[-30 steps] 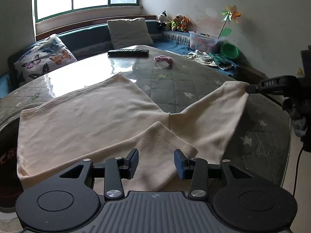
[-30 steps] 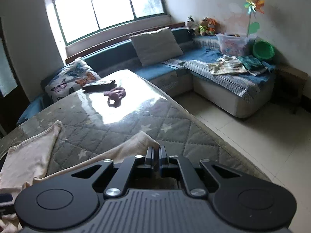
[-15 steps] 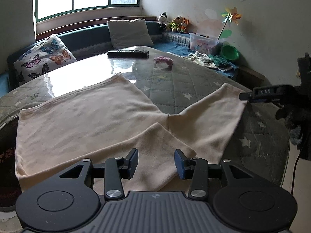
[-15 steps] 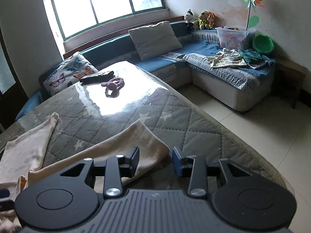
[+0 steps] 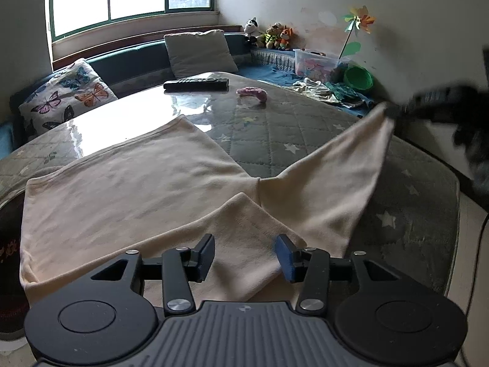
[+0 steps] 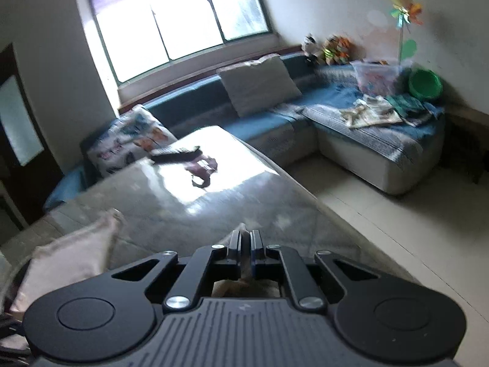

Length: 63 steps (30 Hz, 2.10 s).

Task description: Fold clothes

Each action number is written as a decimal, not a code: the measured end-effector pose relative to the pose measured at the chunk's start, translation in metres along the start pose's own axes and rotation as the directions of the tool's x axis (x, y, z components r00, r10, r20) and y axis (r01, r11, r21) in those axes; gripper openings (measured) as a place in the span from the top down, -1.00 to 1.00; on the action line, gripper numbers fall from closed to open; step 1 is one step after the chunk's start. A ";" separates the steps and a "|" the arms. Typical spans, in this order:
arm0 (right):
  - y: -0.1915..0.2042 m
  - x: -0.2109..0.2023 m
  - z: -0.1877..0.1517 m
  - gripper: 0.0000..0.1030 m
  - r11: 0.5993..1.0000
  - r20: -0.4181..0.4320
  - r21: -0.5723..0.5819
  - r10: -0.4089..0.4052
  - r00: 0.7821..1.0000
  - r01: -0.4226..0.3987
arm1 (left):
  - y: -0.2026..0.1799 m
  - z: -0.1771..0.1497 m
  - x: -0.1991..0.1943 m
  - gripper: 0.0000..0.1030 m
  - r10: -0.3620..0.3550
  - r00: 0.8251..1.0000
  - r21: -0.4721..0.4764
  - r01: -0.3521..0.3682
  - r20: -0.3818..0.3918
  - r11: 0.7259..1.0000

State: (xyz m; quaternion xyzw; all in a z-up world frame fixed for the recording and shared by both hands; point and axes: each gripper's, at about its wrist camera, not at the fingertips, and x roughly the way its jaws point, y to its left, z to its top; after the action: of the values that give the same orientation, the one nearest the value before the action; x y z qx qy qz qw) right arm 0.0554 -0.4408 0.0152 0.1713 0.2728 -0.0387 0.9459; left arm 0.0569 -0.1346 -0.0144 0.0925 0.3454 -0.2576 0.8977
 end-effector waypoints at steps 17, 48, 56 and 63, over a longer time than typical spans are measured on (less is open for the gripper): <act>0.204 -0.050 0.020 0.92 0.816 -0.049 -0.375 0.456 0.889 -0.440 | 0.072 -0.039 -0.079 -0.06 0.133 0.984 -0.184 -0.110 0.116 0.977; 0.185 0.007 -0.088 0.77 0.747 -0.464 -0.431 0.297 0.835 -0.506 | 0.099 -0.054 -0.072 0.49 0.199 0.979 -0.202 -0.187 0.043 0.961; 0.186 0.027 -0.059 0.75 0.767 -0.383 -0.445 0.304 0.872 -0.463 | 0.104 -0.046 -0.065 0.54 0.214 0.976 -0.183 -0.205 0.031 0.962; 0.181 0.053 -0.061 0.78 0.787 -0.396 -0.421 0.287 0.872 -0.450 | 0.106 -0.043 -0.051 0.54 0.199 0.980 -0.129 -0.197 0.000 0.972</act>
State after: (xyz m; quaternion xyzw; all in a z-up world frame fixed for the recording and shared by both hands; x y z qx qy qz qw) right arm 0.0998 -0.2484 -0.0062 -0.0255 0.3791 0.2487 0.8910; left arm 0.0560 -0.0091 -0.0140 0.0669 0.3446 -0.1447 0.9251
